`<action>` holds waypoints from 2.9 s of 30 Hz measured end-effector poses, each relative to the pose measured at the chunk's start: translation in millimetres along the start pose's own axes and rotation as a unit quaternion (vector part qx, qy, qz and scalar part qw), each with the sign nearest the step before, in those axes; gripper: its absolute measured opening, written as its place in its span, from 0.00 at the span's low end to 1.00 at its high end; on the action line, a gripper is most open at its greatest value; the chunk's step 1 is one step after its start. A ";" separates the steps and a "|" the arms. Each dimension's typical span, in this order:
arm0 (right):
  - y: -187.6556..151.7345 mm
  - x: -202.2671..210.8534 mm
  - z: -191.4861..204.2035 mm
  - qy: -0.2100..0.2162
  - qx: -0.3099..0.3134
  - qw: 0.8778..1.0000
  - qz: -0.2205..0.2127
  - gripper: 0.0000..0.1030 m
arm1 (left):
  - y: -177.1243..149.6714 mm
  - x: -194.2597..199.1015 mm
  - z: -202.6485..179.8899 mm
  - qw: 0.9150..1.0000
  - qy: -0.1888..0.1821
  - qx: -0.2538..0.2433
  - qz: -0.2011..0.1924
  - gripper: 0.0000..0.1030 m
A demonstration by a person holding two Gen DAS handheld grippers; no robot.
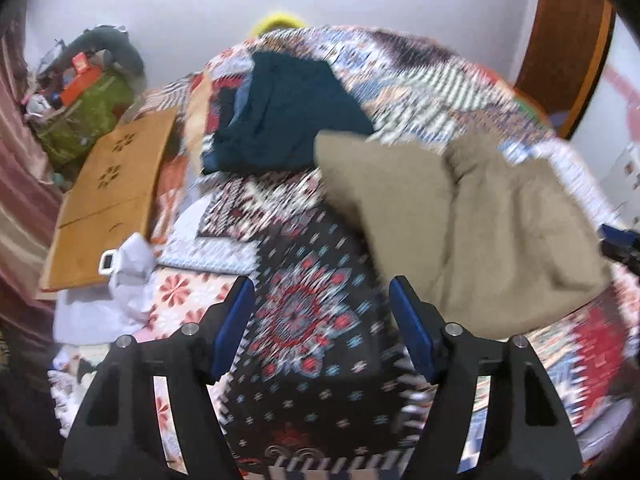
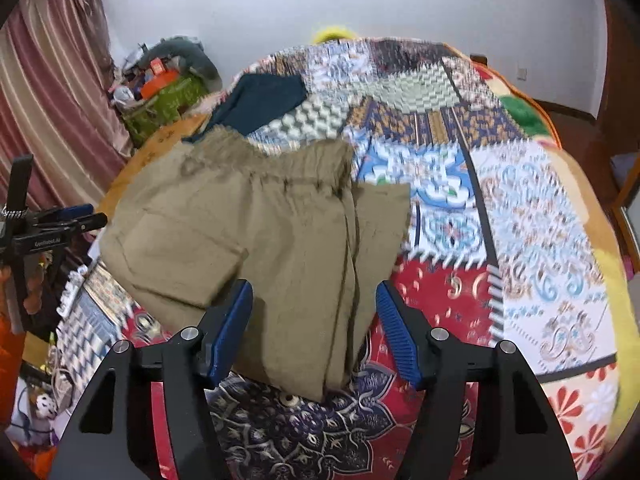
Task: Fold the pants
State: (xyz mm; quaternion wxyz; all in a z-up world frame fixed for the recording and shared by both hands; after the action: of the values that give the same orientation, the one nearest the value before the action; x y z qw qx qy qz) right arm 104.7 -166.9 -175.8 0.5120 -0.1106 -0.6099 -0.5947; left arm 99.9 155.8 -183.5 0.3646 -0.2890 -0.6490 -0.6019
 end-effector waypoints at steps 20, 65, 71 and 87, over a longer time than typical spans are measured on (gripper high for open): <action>19.7 -47.0 10.0 0.067 0.004 0.997 0.024 0.34 | 26.1 -65.1 -65.9 0.989 -0.144 -0.020 0.041 0.71; 19.1 -69.2 -34.9 0.108 -0.112 0.986 0.062 0.28 | 46.5 -86.7 -28.7 0.981 -0.184 0.038 0.046 0.26; 28.0 -57.8 -22.0 0.076 -0.070 0.994 0.041 0.13 | 51.8 -66.6 -32.9 0.985 -0.173 0.021 0.017 0.10; 114.4 -27.7 20.6 0.068 0.016 0.996 -0.048 0.11 | 110.5 13.9 -17.0 0.990 -0.099 -0.013 -0.101 0.05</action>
State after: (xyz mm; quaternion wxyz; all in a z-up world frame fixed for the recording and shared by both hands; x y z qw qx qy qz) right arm 192.1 -105.9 -121.9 0.5245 -0.0321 -0.5878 -0.6152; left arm 184.1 150.1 -108.9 0.2318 -0.2846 -0.7000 -0.6126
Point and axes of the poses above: each gripper's, at about its wrist camera, not at the fingertips, and x roughly against the way its jaws point, z to its left, y to its top, the point moved 1 cm from there along -x, roughly the way its jaws point, and after that the axes turned 2 degrees about -y, right-handed, at the moved point
